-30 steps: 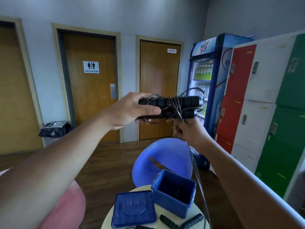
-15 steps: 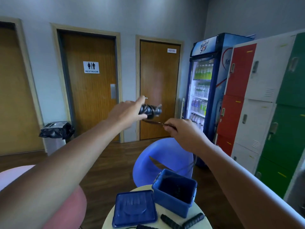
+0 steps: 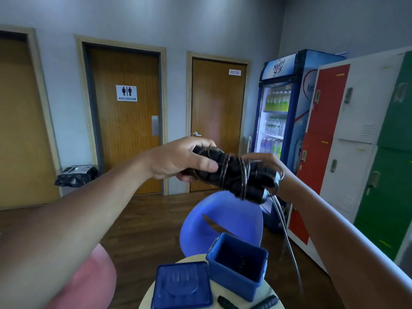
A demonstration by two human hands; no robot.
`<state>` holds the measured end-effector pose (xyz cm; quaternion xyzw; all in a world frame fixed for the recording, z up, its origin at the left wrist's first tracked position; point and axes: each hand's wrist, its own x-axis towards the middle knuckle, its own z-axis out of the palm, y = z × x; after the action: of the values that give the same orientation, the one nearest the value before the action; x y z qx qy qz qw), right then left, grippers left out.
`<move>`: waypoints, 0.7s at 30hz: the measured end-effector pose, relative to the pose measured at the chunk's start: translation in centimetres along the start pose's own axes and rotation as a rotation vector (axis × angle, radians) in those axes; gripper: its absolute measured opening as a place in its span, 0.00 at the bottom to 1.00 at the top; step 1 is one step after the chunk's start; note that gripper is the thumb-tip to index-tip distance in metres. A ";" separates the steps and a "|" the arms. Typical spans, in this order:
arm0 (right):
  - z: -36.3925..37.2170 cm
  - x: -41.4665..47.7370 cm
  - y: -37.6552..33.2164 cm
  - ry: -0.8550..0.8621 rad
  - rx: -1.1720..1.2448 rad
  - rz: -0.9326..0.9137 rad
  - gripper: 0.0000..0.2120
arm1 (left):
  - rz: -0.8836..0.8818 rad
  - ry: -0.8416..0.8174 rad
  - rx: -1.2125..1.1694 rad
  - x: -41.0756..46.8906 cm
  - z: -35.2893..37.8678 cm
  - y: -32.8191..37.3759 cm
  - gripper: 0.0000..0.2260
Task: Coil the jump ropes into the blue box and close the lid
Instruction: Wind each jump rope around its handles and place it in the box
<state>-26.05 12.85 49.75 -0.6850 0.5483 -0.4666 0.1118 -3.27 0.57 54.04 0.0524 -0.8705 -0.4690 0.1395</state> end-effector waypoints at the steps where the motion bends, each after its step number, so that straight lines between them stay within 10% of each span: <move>1: 0.7 -0.4 0.3 0.021 0.036 0.062 0.05 | 0.024 0.011 -0.078 -0.1 -0.1 -0.1 0.15; 9: 6.3 -0.2 1.0 0.046 0.016 0.166 0.08 | 0.057 0.684 -0.547 2.8 -1.5 -1.0 0.18; 13: 5.5 -0.4 1.3 0.004 -0.249 0.146 0.06 | -0.201 1.043 0.032 3.1 -3.9 -3.8 0.17; 17: 4.1 0.2 0.4 0.078 -0.435 0.053 0.08 | -0.356 0.722 0.756 2.3 -2.2 -6.4 0.17; 21: 2.1 1.0 0.0 0.245 -0.460 0.025 0.09 | -0.272 0.409 0.841 1.0 -0.1 -5.6 0.18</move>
<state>-24.43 11.23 49.13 -0.6241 0.6578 -0.4076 -0.1084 -4.44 -2.83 49.69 0.3086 -0.9246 -0.0709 0.2118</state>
